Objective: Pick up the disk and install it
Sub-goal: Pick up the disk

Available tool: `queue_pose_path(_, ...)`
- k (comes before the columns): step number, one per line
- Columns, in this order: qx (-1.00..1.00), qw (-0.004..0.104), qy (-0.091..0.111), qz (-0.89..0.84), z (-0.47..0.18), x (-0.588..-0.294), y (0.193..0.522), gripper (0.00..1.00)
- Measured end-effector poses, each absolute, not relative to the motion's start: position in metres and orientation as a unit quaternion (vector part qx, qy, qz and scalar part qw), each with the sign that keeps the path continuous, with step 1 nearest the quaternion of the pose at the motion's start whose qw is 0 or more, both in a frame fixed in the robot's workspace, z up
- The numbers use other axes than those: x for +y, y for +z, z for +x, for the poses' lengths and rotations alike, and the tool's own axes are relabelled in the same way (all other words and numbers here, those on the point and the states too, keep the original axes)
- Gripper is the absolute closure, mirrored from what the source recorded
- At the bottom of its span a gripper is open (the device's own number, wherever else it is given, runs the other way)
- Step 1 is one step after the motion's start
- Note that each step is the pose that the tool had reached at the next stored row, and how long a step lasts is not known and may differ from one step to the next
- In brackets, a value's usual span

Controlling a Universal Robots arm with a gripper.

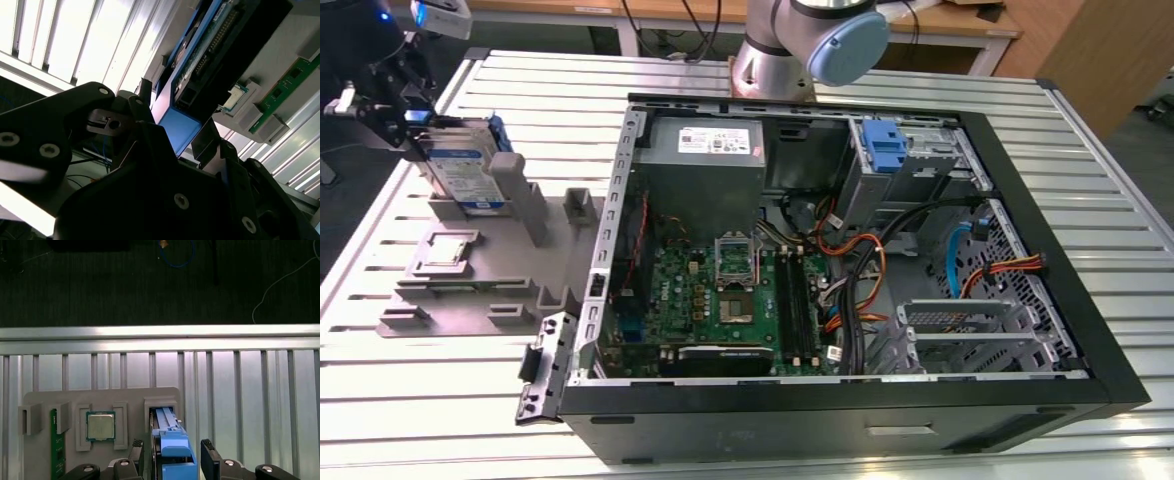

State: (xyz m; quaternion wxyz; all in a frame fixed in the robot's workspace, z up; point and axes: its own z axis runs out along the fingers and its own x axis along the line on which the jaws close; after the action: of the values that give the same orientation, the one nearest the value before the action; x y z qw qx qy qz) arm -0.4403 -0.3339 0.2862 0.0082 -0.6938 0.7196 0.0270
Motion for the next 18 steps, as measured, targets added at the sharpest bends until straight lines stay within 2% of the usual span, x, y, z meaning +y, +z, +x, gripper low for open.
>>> queue_pose_path(9,0.72,0.008,0.027,-0.694,-0.4406,-0.3339,0.286,0.45)
queue_pose_path(10,0.72,0.008,0.027,-0.694,-0.4406,-0.3339,0.286,0.52)
queue_pose_path(18,0.72,0.008,0.027,-0.694,-0.4409,-0.3344,0.2859,0.52)
